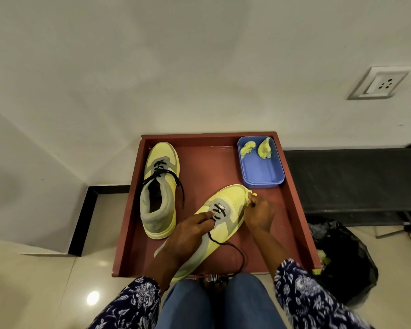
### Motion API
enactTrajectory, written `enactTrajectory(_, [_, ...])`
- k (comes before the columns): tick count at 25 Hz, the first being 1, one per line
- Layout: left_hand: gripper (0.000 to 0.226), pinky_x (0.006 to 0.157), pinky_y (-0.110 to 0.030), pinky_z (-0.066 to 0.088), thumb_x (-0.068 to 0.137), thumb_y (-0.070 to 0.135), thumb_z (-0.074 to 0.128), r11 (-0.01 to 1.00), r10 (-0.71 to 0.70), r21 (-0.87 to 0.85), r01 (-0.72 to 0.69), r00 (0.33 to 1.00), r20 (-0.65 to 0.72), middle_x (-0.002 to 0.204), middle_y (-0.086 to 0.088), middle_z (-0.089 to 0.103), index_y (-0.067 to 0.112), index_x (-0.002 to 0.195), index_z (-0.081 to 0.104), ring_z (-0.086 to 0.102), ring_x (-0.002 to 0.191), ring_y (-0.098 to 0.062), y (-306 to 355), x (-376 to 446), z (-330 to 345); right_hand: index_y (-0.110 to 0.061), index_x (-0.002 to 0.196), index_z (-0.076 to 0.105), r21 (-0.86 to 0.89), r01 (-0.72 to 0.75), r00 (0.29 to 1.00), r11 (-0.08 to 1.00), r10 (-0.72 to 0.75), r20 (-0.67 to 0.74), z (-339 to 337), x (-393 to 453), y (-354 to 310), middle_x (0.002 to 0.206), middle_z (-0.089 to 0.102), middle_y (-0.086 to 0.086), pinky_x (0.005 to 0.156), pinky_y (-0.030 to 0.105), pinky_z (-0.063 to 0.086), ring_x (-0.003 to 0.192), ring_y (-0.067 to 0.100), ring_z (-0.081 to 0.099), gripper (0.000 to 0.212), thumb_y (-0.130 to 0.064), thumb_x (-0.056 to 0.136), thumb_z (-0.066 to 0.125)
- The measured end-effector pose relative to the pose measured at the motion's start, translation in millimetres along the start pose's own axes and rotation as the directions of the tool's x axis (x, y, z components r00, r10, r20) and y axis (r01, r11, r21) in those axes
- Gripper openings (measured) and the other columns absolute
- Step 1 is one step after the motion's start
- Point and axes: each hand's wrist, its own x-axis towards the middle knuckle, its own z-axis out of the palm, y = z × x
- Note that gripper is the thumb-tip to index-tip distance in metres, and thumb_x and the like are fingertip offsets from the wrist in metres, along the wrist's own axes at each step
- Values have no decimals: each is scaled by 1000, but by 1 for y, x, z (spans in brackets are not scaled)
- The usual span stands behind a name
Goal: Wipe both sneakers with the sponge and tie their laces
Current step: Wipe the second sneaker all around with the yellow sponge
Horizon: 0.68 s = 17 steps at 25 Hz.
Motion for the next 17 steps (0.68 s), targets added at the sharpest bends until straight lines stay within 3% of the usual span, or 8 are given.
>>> enactTrajectory(7, [19,57,-24,56,73,5,39,1000,13,15,-12,1000,-15,106,-11,69,20,84,41,69,89,-26,0,1,1,-3,110,68,199,-146,983,969,164,-77,28,-70,14,101,67,19,75,25,41,97,36,62,25,-4,89,52])
enactTrajectory(13, [22,57,-26,57,73,4,39,1000,23,2,-23,999,-25,103,-12,70,21,86,43,70,87,-27,-1,2,0,-2,115,63,419,-348,934,839,350,73,39,-93,13,115,66,11,97,39,49,107,28,61,29,0,87,54])
enactTrajectory(17, [21,57,-23,55,73,3,38,1000,26,-16,-26,999,-28,103,-11,70,21,84,42,70,87,-26,-1,2,0,-2,114,63,430,-391,911,814,407,58,32,-79,7,117,66,14,95,39,50,105,29,61,30,2,86,53])
